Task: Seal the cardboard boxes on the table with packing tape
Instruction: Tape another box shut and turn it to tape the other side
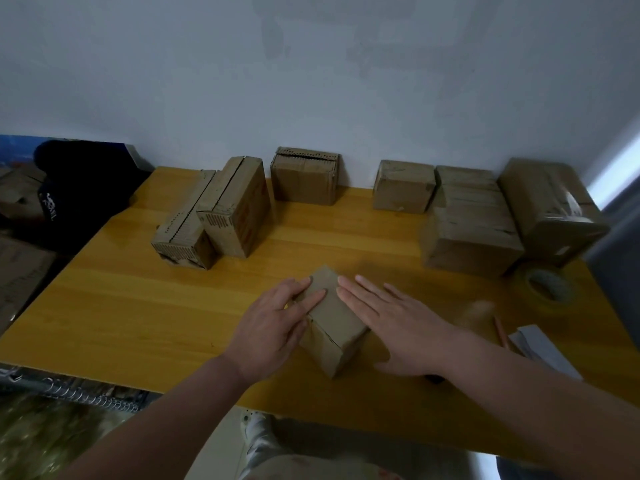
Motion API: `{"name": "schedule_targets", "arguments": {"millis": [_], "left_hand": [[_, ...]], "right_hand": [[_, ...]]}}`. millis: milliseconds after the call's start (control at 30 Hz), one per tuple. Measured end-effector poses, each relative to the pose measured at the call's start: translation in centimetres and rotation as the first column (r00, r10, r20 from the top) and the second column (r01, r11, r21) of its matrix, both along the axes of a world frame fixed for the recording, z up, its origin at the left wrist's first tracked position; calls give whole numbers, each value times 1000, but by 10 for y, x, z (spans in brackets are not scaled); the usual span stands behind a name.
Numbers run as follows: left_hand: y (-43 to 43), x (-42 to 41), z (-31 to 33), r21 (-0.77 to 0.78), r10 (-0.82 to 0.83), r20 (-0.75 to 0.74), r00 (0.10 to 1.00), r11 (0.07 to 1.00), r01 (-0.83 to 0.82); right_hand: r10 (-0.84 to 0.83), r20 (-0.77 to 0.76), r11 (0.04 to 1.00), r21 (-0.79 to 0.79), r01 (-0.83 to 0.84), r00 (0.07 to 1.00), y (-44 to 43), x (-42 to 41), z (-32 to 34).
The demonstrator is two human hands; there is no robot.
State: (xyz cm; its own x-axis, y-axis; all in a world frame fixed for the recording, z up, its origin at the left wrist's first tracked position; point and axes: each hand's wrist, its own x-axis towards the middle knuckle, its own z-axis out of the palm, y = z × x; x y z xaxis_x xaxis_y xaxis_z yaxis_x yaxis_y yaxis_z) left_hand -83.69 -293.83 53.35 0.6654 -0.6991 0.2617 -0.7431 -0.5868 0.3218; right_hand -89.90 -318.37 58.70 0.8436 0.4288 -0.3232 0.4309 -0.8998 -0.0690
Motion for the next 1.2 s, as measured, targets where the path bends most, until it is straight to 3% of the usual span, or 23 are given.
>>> {"name": "schedule_targets", "arguments": {"millis": [333, 467, 567, 667, 800, 867, 1000, 1100, 1200], "left_hand": [[-1, -5, 8, 82, 42, -72, 996, 996, -36], [-4, -10, 15, 85, 61, -113, 992, 995, -52], [-17, -20, 35, 133, 156, -176, 972, 982, -134], [-40, -30, 51, 253, 298, -194, 935, 936, -245], [-65, -32, 57, 352, 385, -238, 892, 890, -290], [-64, -21, 58, 300, 396, -320, 860, 904, -305], [-42, 10, 57, 161, 319, -534, 783, 948, -275], [-22, 28, 53, 64, 183, -687, 703, 979, -192], [-5, 40, 54, -28, 73, -799, 596, 987, -159]], "right_hand": [[-62, 38, 997, 42, 61, 997, -11, -32, -3], [-106, 192, 985, 158, 76, 976, -17, -45, -3], [-273, 337, 919, 367, 141, 901, -17, -48, -5], [-451, 240, 839, 442, 318, 859, -6, -39, -2], [-554, 44, 761, 432, 485, 831, -3, -22, -10], [-657, -9, 689, 397, 606, 754, -13, -18, -17], [-792, -33, 606, 76, 792, 609, -31, -20, -35], [-813, -67, 582, -91, 808, 578, -30, -22, -46], [-837, -46, 546, -131, 828, 545, -31, -21, -52]]}}
